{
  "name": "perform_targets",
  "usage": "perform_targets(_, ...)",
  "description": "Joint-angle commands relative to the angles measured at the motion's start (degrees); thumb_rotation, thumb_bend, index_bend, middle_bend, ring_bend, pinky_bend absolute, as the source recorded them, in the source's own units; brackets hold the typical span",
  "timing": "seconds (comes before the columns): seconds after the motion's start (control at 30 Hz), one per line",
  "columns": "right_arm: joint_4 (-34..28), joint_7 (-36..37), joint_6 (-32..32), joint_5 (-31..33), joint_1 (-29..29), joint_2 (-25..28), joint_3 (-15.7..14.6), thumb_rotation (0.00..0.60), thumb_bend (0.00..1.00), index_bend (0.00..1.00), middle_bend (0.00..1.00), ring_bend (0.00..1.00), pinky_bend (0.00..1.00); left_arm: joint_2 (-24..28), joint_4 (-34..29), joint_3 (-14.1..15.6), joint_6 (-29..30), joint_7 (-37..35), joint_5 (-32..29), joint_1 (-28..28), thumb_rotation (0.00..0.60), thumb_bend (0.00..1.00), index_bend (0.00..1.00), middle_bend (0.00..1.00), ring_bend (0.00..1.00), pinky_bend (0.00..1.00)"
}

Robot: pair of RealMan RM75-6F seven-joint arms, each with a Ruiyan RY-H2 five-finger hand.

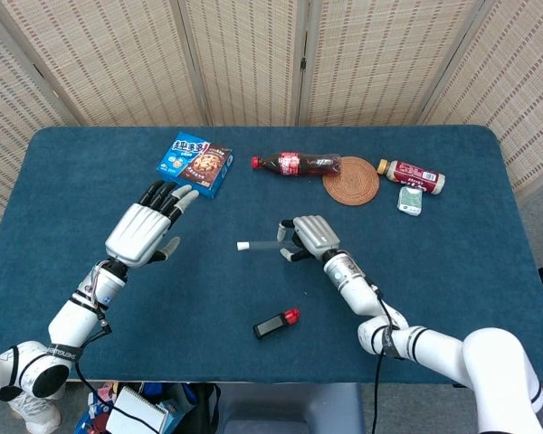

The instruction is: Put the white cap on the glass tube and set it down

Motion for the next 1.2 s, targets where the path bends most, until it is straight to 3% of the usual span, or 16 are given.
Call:
perform_targets(0.03,3.37,0.01,-1.47,0.14,0.73,-2.45,-0.05,0.600,0.60,0.87,1.00,1.00,1.00,-0.06,0.26,0.14,0.01,-0.26,0.20,0.22,0.600,0.38,0.01,0.00,0.00,0.00)
perform_targets(0.13,5.40,-0.09,-2.32,0.60,0.90,-3.81,0.21,0.600,0.57,0.85,1.00,1.00,1.00,-0.10,0.50,0.28,-0.06,-0.64,0.49,0.44,0.600,0.38,0.01,0.00,0.00,0.00)
perform_targets(0.6,5.40,-3.63,-4.40,3.47,0.72,-4.11,1.48,0.600,0.26,0.40,1.00,1.00,1.00,-0.76,0.85,0.17,-0.59,-0.47,0.79,0.43,0.600,0.38,0.00,0.00,0.00,0.00)
perform_targets(0.87,3.79,-4.74,-4.18,4.19,0.36,-3.22,2.18,0.600,0.24,0.28,1.00,1.00,1.00,-0.54,0.80,-0.41,-0.29,-0.92,0.43,0.68,0.600,0.38,0.00,0.00,0.00,0.00)
perform_targets(1.03,-2.16,-4.44,0.22,1.08,-1.70,2.37,2.61,0.600,0.24,0.28,1.00,1.00,1.00,1.20,0.48,-0.36,-1.90,-1.73,-2.28,1.21,0.600,0.38,0.00,0.00,0.00,0.00)
perform_targets(1.2,-13.88,-7.17,6.47,-1.56,-6.37,13.61,2.06,0.600,0.25,0.28,0.96,1.00,1.00,2.47,1.95,0.00,-3.06,-3.04,-6.46,2.51,0.600,0.38,0.02,0.00,0.00,0.00)
